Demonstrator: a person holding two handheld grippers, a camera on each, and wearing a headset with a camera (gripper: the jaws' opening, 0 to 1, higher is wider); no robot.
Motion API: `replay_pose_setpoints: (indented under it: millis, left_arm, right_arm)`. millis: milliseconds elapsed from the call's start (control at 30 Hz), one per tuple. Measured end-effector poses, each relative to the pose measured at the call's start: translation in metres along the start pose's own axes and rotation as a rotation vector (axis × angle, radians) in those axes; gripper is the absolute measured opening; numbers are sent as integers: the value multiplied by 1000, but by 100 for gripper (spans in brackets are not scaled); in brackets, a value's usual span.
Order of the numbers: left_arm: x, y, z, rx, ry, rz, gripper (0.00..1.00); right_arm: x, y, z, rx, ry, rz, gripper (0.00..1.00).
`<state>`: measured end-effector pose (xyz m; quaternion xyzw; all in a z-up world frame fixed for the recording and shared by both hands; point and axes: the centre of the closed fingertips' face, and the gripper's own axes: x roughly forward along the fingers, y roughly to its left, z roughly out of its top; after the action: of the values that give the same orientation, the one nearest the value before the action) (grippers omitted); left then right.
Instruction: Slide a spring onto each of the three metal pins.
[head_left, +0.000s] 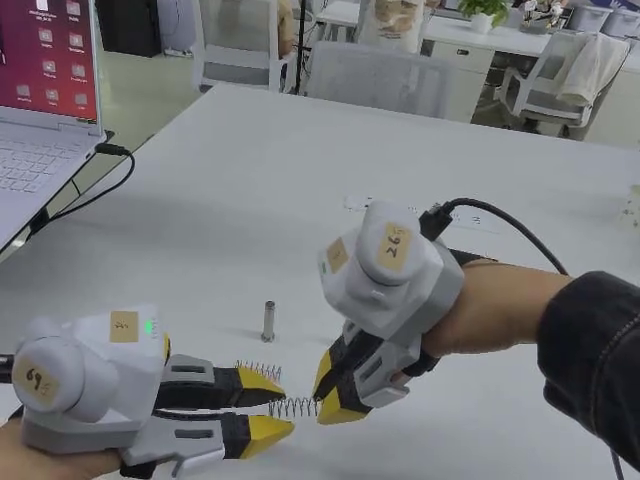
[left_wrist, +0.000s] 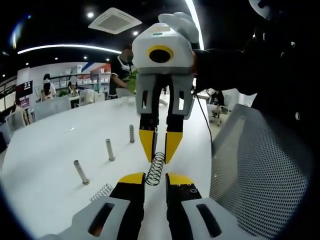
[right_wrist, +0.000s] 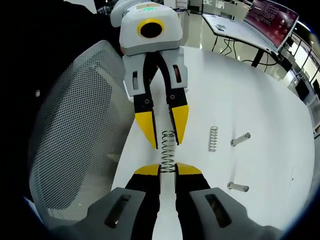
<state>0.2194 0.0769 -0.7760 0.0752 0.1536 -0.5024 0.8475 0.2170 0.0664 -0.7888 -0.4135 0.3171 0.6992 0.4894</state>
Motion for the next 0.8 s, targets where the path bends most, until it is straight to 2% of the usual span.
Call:
replay_pose_setpoints:
  millis: [133,800]
  left_arm:
    - [0,0,-1,5,4,0,4]
    - [-1,-7,-1,2,4,-34,2]
  right_arm:
    - [1,2,0,-8,3,5,8]
    - [0,3,-2,0,1,3,9]
